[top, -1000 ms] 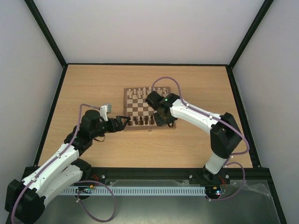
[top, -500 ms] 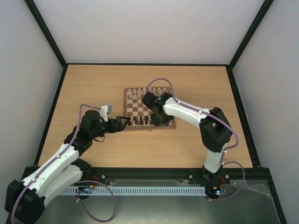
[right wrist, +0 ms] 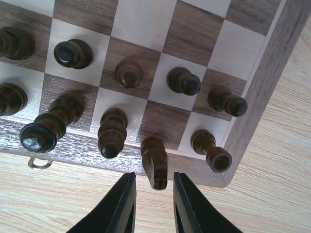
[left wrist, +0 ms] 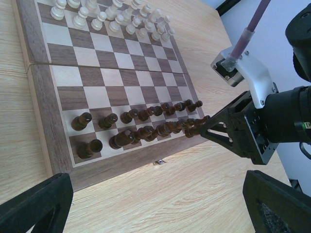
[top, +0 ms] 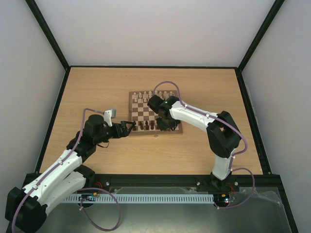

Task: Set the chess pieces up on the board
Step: Place the chess piece on the chessboard.

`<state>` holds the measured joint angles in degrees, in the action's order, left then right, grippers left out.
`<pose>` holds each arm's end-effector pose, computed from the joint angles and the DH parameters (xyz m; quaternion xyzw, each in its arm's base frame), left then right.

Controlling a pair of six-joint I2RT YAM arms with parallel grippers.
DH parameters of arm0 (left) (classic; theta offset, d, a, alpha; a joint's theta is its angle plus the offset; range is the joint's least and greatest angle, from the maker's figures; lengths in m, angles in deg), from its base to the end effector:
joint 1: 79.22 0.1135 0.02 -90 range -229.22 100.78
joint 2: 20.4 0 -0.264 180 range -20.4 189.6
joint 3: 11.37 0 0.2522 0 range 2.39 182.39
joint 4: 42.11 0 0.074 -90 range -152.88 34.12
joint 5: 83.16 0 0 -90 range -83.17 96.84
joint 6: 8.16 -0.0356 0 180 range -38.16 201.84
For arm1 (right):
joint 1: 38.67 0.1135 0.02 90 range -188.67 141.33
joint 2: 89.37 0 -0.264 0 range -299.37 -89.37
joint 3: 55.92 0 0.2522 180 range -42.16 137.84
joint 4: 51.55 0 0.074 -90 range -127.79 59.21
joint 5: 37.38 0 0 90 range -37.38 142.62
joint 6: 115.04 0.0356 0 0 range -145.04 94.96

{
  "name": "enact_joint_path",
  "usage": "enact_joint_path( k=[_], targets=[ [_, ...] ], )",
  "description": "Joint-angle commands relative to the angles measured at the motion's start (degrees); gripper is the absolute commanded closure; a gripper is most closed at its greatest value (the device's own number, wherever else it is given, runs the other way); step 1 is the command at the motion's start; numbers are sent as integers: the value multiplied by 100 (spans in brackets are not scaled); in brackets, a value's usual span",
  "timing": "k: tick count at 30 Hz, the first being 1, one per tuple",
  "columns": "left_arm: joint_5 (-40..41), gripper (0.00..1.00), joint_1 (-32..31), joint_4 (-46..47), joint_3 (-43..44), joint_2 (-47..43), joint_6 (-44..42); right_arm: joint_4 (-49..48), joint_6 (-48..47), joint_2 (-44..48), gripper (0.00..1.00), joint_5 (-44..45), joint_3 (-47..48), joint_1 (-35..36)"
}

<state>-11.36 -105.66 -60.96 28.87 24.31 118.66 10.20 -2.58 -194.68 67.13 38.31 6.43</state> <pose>0.1588 -0.0914 0.2369 0.0119 0.8294 -0.3971 0.3928 0.2669 0.2552 0.2160 -0.1741 0.9655 -0.0215 0.1925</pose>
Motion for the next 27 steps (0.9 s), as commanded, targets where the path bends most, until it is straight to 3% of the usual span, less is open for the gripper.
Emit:
enact_joint_path(
  k=[1,12,20,27],
  targets=[
    [-37,1,-11,-46,-39,-72,-73,79,-62,-209,78,-69,-21,-19],
    [-40,1,-11,-60,-21,-71,-92,7,-88,-275,84,-65,-33,-64],
    [-44,1,-11,-66,-16,-68,-106,-96,-110,-280,97,-82,-171,-124],
    [-35,1,-11,-63,-3,-68,-106,-231,-119,-271,98,-61,-206,-201]
  ],
)
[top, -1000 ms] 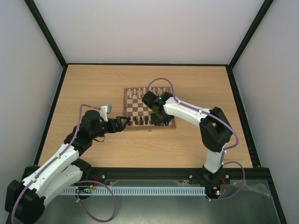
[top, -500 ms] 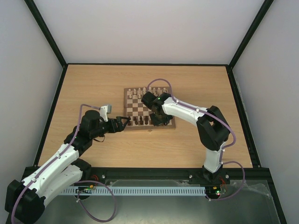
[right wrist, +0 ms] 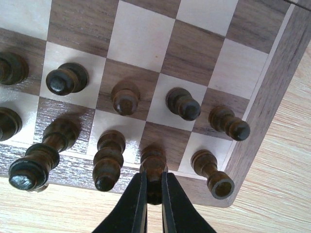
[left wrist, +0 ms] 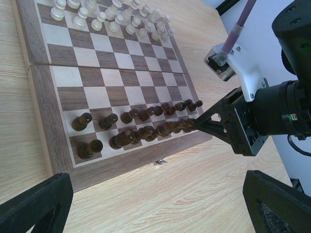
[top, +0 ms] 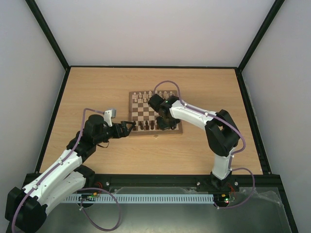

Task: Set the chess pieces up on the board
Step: Place the chess piece on the chessboard.

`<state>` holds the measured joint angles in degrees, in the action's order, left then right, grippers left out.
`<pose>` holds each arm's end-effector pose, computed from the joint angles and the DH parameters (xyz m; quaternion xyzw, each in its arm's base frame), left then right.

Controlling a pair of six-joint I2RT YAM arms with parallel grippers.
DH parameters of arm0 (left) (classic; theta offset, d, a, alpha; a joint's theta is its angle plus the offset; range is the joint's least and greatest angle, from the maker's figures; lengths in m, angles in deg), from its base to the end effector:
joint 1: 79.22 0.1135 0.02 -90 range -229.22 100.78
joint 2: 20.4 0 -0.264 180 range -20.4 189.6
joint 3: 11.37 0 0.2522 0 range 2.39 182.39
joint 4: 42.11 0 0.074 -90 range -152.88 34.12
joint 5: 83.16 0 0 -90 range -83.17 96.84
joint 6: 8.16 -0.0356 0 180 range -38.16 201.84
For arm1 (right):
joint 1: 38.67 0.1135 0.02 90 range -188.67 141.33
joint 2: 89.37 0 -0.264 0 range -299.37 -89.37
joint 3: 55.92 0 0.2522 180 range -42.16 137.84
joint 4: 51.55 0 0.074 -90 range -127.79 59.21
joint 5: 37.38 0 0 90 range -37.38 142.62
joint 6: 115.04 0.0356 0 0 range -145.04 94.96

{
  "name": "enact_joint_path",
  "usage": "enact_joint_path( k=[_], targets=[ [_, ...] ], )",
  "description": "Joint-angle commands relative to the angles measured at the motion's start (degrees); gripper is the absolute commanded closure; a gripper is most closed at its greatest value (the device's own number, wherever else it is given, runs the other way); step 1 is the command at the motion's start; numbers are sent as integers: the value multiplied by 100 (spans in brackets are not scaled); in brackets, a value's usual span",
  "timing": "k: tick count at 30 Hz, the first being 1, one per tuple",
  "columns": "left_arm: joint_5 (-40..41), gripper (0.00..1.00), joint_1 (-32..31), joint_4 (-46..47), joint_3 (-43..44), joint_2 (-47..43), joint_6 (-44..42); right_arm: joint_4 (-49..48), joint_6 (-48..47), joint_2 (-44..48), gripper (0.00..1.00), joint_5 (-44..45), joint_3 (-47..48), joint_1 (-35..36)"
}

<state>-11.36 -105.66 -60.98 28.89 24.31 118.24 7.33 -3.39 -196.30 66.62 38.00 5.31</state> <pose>0.1588 -0.0914 0.2370 0.0150 0.8293 -0.3957 0.3942 0.2768 0.2551 0.2061 -0.1710 0.9653 -0.0165 0.1965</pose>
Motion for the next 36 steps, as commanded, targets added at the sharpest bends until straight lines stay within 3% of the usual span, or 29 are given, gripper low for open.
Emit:
enact_joint_path(
  k=[1,15,32,36],
  targets=[
    [-36,1,-6,-61,-5,-68,-68,40,-38,-104,98,-11,-170,-104],
    [-70,1,-10,-35,4,-41,-61,-82,-82,-78,96,-111,-324,-189],
    [-30,1,-9,-140,134,-47,-27,-195,-73,586,67,-263,-448,-187],
    [62,1,-11,-217,225,-5,-36,-258,-73,1063,49,-355,-498,-181]
  ],
)
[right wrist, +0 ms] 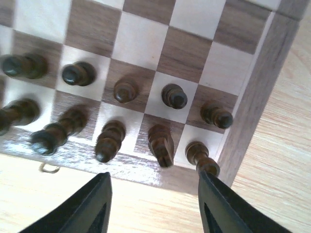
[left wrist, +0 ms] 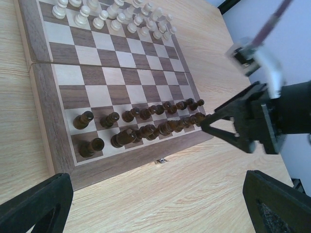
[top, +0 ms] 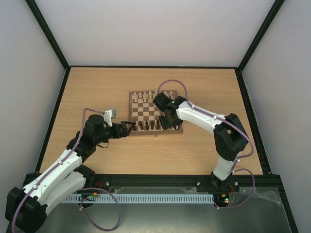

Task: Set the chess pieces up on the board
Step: Place the chess piece on the chessboard, then reset both arms

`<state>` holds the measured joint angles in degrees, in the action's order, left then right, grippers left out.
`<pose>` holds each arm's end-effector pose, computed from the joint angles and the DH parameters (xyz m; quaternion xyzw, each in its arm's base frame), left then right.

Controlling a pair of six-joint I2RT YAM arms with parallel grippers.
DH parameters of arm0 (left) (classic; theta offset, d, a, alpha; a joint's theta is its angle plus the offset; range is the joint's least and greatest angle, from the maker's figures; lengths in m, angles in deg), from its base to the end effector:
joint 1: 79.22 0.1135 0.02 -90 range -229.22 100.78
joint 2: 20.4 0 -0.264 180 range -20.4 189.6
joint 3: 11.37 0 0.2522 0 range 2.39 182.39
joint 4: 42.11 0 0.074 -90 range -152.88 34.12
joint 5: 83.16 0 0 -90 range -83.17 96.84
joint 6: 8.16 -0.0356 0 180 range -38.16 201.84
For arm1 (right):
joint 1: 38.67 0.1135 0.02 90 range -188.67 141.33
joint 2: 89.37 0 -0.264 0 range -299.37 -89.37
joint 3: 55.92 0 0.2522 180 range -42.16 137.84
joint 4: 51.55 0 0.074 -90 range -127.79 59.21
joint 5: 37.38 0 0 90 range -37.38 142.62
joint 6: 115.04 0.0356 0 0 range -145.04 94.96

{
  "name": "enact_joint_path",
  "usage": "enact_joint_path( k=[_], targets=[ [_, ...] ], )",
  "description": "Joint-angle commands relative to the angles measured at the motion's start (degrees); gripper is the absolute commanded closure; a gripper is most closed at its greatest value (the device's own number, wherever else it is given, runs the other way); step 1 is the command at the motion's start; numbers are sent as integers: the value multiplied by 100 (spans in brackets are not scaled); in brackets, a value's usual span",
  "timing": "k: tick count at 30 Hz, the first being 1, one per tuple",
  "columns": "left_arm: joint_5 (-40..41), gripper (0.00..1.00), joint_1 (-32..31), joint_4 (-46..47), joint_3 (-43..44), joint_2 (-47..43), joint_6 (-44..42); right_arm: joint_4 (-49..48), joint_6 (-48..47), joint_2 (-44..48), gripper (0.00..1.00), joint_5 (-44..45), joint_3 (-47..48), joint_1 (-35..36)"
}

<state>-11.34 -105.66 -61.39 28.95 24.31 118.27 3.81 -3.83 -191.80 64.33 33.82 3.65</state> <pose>0.1585 -0.0912 0.2366 0.0141 0.8310 -0.3946 0.3919 0.2737 0.2394 0.2149 -0.1598 0.9636 0.0146 0.2137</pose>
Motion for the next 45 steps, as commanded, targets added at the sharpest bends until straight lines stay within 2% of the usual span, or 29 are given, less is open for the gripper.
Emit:
enact_joint_path(
  k=[1,2,3,4,9,14,17,20,22,26,32,34,38,42,45],
  targets=[
    [115,1,-6,-203,251,8,-51,64,-29,770,42,-169,-103,-14],
    [192,1,-10,-230,272,11,-48,30,-18,922,33,-207,-129,-14],
    [286,1,-11,-261,303,17,-54,0,-20,1079,5,-232,-161,-14],
    [375,1,-11,-321,342,7,-62,-23,-21,1238,1,-248,-189,-14],
    [1007,1,-15,-671,565,-346,-132,-385,-47,2213,2,-249,-482,-14],
    [1820,1,-28,-1273,991,-315,-173,-1041,-43,3234,1,-156,-913,-14],
    [2273,1,-32,-1389,966,-378,-65,-1613,-198,3849,1,173,-1467,-15],
    [2716,1,-32,-1570,975,-442,165,-2086,-378,4285,1,1036,-1992,-14],
    [2635,1,-41,-1377,892,-602,247,-2111,-172,4381,1,1536,-2021,-24],
    [2706,1,-46,-783,693,-731,88,-3018,-198,4695,1,1261,-2374,-24],
    [3176,1,-46,245,228,-546,-328,-3848,-269,4532,1,1975,-2656,-130],
    [3575,1,-41,583,43,-427,-458,-3896,-174,4371,1,2125,-2653,-405],
    [4025,1,-37,1185,4,6,-868,-4336,79,4412,1,1527,-3012,-1638],
    [4563,1,98,1662,73,541,-1346,-5276,239,4861,1,1117,-4095,-2840],
    [4756,1,243,2269,-43,861,-1741,-6275,109,5131,1,1203,-4840,-3166]
  ],
)
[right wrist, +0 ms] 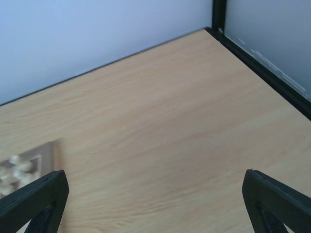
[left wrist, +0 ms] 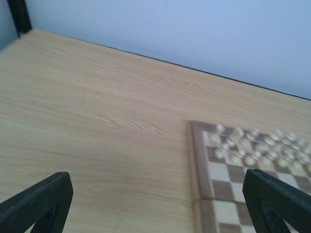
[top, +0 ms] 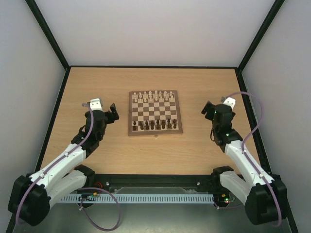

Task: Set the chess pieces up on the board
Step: Reset both arms

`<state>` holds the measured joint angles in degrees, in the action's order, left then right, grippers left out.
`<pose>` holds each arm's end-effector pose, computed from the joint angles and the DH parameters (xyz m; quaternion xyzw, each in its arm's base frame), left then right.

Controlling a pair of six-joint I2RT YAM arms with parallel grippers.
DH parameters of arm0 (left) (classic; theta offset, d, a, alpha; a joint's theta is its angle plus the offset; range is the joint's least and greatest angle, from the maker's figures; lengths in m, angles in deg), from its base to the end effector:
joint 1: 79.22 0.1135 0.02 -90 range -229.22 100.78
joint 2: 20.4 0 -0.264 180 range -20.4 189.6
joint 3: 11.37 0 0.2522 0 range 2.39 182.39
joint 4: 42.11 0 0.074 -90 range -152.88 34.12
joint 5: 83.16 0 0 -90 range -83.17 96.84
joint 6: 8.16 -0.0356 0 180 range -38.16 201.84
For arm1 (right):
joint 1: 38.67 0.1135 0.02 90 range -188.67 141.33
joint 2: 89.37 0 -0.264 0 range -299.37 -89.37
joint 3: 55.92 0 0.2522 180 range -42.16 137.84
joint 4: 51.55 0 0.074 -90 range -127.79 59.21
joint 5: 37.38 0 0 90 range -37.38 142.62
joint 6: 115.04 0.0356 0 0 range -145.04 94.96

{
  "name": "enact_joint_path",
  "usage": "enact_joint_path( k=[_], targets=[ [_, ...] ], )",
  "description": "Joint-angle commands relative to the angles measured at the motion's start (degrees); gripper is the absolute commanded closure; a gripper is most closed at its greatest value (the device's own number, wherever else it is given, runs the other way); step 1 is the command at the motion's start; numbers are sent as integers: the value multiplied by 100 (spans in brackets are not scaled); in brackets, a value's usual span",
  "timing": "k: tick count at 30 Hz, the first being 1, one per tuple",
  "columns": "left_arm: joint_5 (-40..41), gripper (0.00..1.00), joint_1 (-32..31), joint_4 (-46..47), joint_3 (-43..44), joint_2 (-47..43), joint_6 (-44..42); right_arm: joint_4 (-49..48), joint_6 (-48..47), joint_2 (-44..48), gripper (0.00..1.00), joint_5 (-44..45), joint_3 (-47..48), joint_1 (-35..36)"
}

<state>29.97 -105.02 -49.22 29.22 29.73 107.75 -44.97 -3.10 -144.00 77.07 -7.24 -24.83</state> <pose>0.1877 -0.0752 0.2437 -0.1205 0.7856 -0.1105 0.5967 0.2190 0.0388 0.2795 0.1860 0.7511 0.0307 0.6327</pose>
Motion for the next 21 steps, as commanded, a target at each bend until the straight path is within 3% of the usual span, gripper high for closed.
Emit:
enact_joint_path(
  k=[1,9,15,21],
  targets=[
    [581,1,241,1278,-121,390,-865,-1579,23,345,1,4,-826,-358],
    [-19,1,1061,3363,-866,1271,-1413,-3030,-411,-651,1,834,-1400,-444],
    [162,1,1177,3624,-538,1985,-1587,-4517,-751,-1567,1,1063,-1844,-444],
    [-35,1,1601,3966,-566,2147,-1622,-5031,-1090,-2047,1,1067,-1809,-454]
  ],
)
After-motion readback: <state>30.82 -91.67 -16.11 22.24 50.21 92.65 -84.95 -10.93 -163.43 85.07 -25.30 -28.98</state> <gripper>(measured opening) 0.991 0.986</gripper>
